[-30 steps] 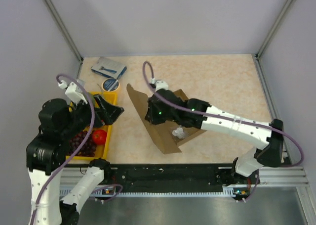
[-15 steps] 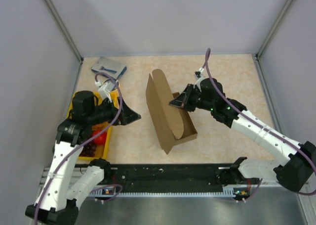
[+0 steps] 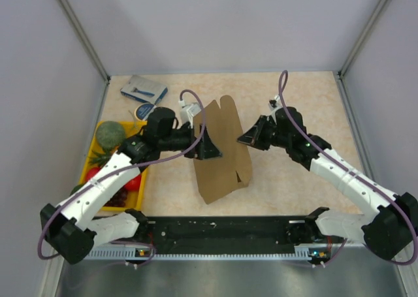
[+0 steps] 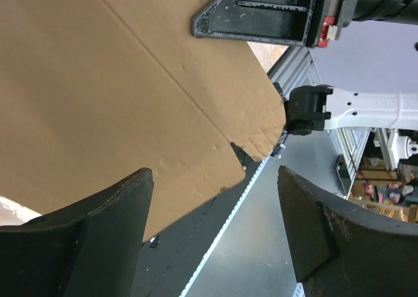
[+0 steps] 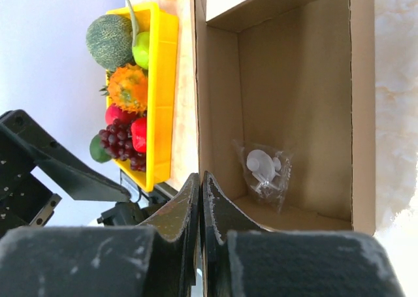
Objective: Fold the paper box
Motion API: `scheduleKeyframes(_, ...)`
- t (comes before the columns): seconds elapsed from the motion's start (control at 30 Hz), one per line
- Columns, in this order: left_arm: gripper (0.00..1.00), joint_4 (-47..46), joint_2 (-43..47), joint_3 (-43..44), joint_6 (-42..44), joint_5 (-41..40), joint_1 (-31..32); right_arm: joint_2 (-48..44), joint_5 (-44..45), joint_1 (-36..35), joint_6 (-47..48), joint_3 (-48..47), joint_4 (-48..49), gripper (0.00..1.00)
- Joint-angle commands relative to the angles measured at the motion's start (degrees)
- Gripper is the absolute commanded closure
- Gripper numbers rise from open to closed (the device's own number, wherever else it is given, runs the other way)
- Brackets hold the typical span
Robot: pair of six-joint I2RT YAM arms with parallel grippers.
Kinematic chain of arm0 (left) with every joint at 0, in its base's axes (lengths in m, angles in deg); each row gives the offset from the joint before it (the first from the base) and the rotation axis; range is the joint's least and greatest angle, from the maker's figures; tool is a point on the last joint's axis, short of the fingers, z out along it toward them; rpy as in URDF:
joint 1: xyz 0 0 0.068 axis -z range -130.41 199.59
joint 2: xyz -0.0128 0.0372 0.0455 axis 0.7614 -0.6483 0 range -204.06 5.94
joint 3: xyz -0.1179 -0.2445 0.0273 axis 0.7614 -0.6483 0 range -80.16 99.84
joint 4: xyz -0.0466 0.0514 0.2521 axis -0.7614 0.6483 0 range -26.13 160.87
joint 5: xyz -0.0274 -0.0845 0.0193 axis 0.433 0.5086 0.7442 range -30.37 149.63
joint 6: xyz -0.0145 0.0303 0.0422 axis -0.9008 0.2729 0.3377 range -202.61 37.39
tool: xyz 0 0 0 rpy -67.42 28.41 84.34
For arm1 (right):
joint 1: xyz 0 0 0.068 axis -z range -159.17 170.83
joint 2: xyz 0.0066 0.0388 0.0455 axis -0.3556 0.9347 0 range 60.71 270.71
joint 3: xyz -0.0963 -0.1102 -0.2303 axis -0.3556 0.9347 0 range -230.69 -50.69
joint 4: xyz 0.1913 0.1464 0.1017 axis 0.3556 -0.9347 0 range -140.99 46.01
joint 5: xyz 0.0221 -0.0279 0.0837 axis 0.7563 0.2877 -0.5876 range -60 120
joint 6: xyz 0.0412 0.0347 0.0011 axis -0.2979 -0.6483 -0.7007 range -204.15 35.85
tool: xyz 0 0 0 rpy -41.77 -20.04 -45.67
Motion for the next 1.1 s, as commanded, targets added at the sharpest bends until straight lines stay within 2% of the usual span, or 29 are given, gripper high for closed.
scheduleKeyframes(0.0,0.2,-6.35,-5.2,4.4,-0.69,-5.32,4.04,-2.04,-1.12,0.5,2.45,0.64,-0.22,0.99)
scheduleKeyframes(0.27,0.21,-4.77,-10.66,4.93,1.5,-11.56,7.47,-2.74,-1.56,0.59,2.37,2.83,0.74,0.98)
scheduleKeyframes(0.4,0.2,-4.95,-9.26,4.06,1.06,-16.2,9.14,-5.1,0.19,0.59,-1.48,4.76,1.53,1.0)
scheduleKeyframes(0.47,0.17,-5.47,-6.28,2.22,2.38,-19.1,10.72,-6.34,0.81,0.59,-4.83,7.39,3.11,1.0)
scheduleKeyframes(0.57,0.13,-7.49,-0.48,-1.38,8.17,-25.61,15.72,-10.02,4.84,-0.9,-15.01,11.25,4.25,1.0)
scheduleKeyframes(0.6,0.13,-7.76,1.01,-2.35,12.27,-27.71,19.39,-10.82,8.77,-1.78,-18.87,11.62,4.08,1.0)
scheduleKeyframes(0.63,0.12,-9.24,3.98,-3.41,14.4,-32.26,21.34,-12.13,10.98,-3.0,-20.47,11.62,3.39,1.0)
scheduleKeyframes(0.8,0.06,-14.35,10.34,-9.65,27.66,-42.75,35.04,-10.83,21.26,-8.97,-26.89,6.01,-4.96,1.0)
scheduleKeyframes(1.0,0.11,-12.43,4.29,-3.52,37.08,-56.7,46.91,-8.81,39.98,-19.35,-34.97,-0.76,-13.05,1.0)
scheduleKeyframes(1.07,0.12,-12.33,0.95,-0.36,38.33,-59.71,48.69,-7.93,42.03,-21.47,-36.04,-1.99,-13.49,1.0)
